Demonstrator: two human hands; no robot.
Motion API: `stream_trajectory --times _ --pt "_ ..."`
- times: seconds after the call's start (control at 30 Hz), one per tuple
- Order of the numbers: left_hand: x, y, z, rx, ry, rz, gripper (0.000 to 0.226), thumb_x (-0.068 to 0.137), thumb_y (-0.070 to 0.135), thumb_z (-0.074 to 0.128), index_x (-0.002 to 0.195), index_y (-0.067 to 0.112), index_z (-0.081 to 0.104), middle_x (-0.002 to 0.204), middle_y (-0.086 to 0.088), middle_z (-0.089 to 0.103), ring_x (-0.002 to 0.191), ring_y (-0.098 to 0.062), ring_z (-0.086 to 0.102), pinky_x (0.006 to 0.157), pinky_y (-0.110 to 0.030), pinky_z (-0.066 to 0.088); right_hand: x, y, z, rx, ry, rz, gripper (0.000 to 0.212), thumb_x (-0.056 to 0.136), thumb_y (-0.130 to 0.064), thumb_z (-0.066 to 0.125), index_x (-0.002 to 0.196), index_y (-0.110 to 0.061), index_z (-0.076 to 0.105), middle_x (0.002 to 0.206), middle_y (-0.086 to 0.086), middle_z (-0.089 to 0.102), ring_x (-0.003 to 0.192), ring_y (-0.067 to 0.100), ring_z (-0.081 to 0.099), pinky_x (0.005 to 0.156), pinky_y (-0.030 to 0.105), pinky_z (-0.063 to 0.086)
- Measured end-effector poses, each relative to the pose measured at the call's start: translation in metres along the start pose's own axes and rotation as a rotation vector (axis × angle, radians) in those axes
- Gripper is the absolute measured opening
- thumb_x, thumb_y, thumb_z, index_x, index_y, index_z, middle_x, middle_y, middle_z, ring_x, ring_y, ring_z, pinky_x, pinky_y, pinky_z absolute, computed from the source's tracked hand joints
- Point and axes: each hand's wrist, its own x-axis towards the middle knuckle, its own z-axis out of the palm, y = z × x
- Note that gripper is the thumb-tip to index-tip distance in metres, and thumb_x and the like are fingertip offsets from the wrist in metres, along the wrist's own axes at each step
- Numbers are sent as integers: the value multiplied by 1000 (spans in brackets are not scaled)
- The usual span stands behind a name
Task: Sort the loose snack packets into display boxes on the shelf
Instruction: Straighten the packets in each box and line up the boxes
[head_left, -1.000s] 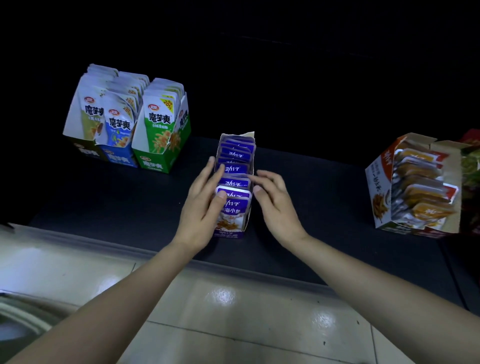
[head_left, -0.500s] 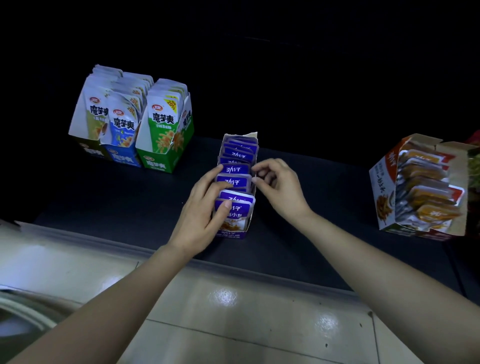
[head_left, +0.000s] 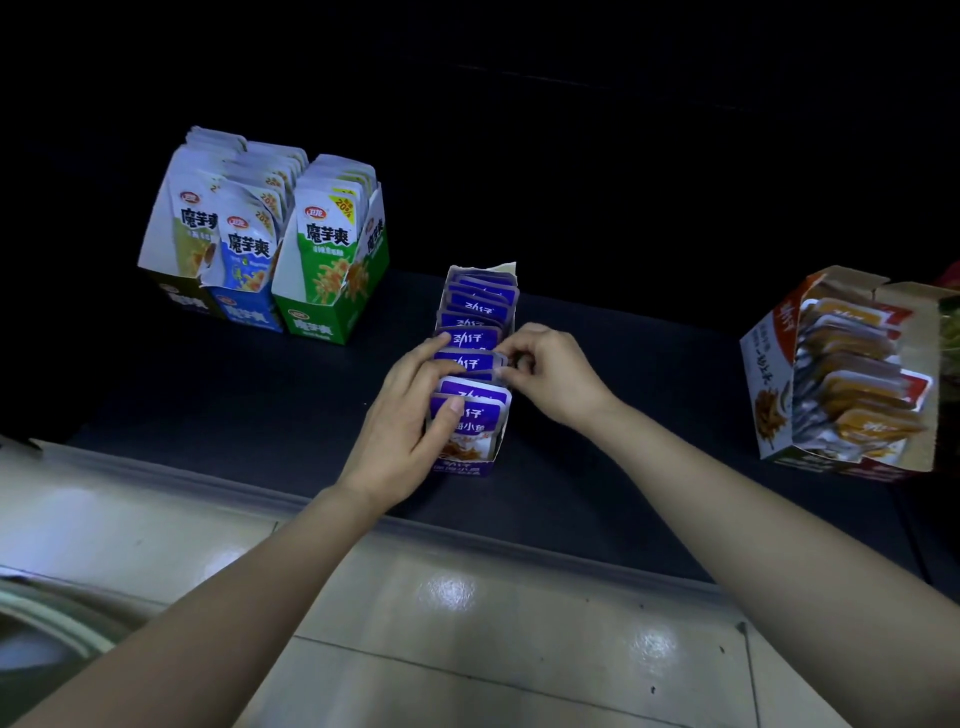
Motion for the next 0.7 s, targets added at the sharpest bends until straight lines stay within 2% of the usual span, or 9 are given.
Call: stream_trajectory --times 0.1,0.13,0.2,0.27,0.4,0.47,0.53,0.6,0.7 --pt "-1 1 0 0 8 8 45 99 43 40 129 13 53 154 6 31 144 -9 26 115 -30 30 0 -2 1 -21 46 -33 10 89 -16 68 99 -14 68 99 -3 68 82 9 64 74 31 56" --pt "0 2 -1 -1 10 16 44 99 42 40 129 13 53 156 5 28 147 -10 21 117 -29 27 0 -2 1 -33 95 -57 10 89 -17 68 99 -14 68 99 -2 69 84 9 65 75 32 57" --pt "1 5 0 16 8 34 42 99 39 41 129 13 53 160 5 20 150 -12 13 117 -26 22 -1 -6 -1 -43 216 -134 13 89 -16 68 102 -12 69 98 -2 68 82 8 62 72 23 53" --pt "3 7 1 25 8 40 40 99 39 41 129 15 53 162 5 14 150 -13 12 115 -28 25 -3 -10 -2 0 288 -207 15 88 -12 69 103 -10 70 93 -2 65 77 8 58 68 14 47" --pt "2 8 0 -51 6 -6 43 99 43 40 129 15 52 157 10 19 139 -1 31 102 -27 42 -8 -6 3 239 103 -83 23 88 -3 67 103 -20 69 95 -1 65 78 7 58 73 16 51" --pt "2 7 -1 -34 -7 -9 45 99 45 39 129 13 52 154 9 25 141 -2 29 104 -24 40 -9 -4 0 352 22 -10 25 90 -3 65 103 -24 67 99 2 68 88 17 63 79 25 56" --pt "2 6 -1 -17 -16 -7 47 99 46 38 128 12 52 152 7 28 144 -2 25 105 -16 34 -7 -3 -5 449 -6 19 21 90 -4 65 106 -18 68 103 5 69 99 19 66 82 30 58" --pt "3 6 -1 -9 -23 -1 47 99 45 38 129 12 51 153 8 28 144 -3 24 106 -12 31 -4 -4 -12 547 -2 55 19 91 -7 64 108 -13 68 106 6 70 106 15 65 78 26 58" --pt "3 5 -2 1 -16 0 46 99 45 38 128 12 51 157 9 23 143 -4 28 107 -22 36 0 -9 -10 576 33 85 14 92 -9 63 104 -14 68 102 1 71 100 5 66 69 17 54"
